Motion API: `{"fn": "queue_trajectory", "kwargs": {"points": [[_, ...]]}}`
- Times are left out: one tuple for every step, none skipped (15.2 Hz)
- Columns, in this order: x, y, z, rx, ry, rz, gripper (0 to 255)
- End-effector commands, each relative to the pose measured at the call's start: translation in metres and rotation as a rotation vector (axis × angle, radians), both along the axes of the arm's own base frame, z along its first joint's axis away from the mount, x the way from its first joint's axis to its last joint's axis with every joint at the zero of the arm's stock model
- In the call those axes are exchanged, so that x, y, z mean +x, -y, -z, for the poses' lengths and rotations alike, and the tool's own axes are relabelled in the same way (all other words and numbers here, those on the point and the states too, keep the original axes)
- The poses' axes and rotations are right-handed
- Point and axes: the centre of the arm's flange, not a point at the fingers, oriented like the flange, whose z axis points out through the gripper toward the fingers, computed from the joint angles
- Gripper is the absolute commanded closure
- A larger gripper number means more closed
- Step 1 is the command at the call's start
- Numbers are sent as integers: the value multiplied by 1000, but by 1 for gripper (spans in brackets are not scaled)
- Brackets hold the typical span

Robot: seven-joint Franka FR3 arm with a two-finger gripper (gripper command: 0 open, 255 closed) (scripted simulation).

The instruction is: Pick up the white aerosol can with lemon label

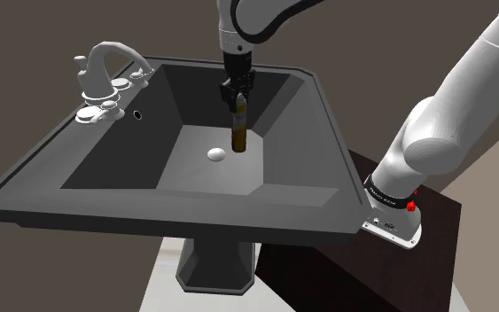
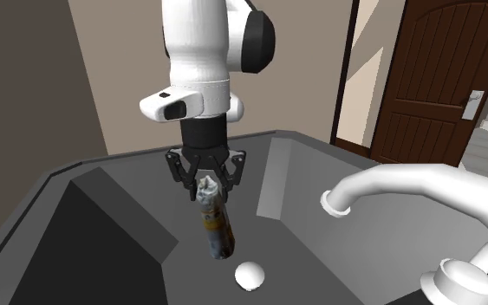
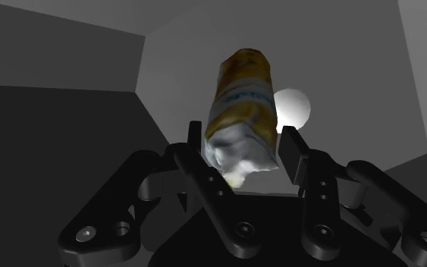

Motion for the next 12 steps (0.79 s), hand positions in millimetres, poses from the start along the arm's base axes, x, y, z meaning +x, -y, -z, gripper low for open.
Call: {"fn": "queue_trajectory", "kwargs": {"points": [[0, 0, -9, 0, -1, 0, 255], [0, 0, -14, 0, -1, 0, 255], [0, 0, -19, 0, -1, 0, 255], [0, 0, -24, 0, -1, 0, 255], [0, 0, -30, 0, -1, 0, 255], [0, 0, -35, 0, -1, 0, 255], [0, 0, -40, 0, -1, 0, 255], [0, 0, -45, 0, -1, 0, 255], [0, 0, -51, 0, -1, 0, 255], [0, 0, -56, 0, -1, 0, 255], [0, 0, -61, 0, -1, 0, 255], [0, 0, -67, 0, -1, 0, 255]]}}
